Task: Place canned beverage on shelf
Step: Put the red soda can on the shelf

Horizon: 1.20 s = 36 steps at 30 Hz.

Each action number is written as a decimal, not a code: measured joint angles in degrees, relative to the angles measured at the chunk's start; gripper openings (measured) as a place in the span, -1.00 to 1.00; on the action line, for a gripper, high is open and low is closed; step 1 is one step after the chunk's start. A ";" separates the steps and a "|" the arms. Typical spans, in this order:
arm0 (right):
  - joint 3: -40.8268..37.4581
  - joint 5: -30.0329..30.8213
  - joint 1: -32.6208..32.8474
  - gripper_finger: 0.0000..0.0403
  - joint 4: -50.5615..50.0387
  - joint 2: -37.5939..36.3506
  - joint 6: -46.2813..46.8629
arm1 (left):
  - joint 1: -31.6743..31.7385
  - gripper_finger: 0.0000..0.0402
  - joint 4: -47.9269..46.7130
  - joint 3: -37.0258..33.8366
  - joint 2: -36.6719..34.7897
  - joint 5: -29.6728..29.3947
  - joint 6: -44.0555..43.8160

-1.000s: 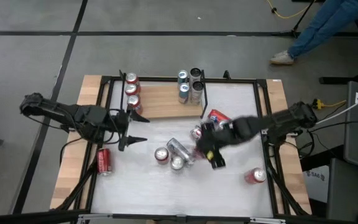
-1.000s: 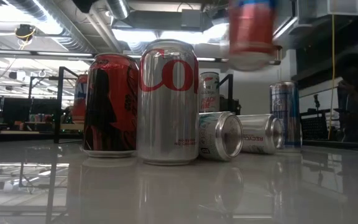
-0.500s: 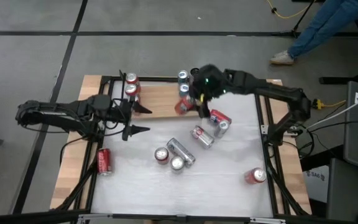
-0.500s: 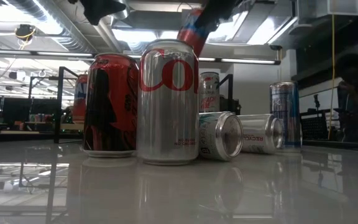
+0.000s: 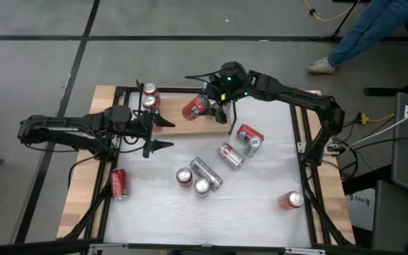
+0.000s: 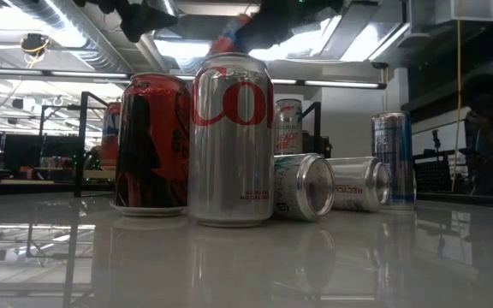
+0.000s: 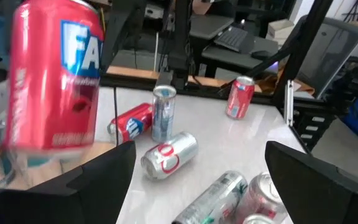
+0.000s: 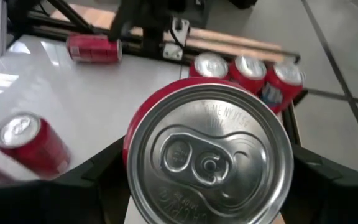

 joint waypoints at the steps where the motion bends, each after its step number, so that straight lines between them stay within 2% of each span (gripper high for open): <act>1: 1.54 0.04 0.07 0.45 -0.35 0.97 -0.02 | 0.00 0.75 0.00 0.04 0.16 -0.02 0.00; 4: 8.23 -0.36 0.71 0.45 -2.09 4.98 -0.31 | 0.00 0.75 -0.34 0.02 0.26 -0.04 0.24; 9: 19.71 1.73 0.26 0.45 -11.39 12.95 -4.47 | 0.00 0.75 -0.38 0.02 0.13 -0.70 0.37; 14: 25.54 2.64 -0.55 0.45 -14.43 20.20 -7.07 | 0.00 0.75 -0.51 0.02 0.12 -0.72 0.23; 27: 26.01 3.05 -0.71 0.45 -17.26 28.28 -7.61 | 0.00 0.75 -0.62 0.02 0.10 -0.72 -0.04; 36: 26.03 5.60 -0.74 0.45 -20.55 29.22 -9.07 | 0.00 0.75 -0.65 0.02 0.10 -0.74 -0.02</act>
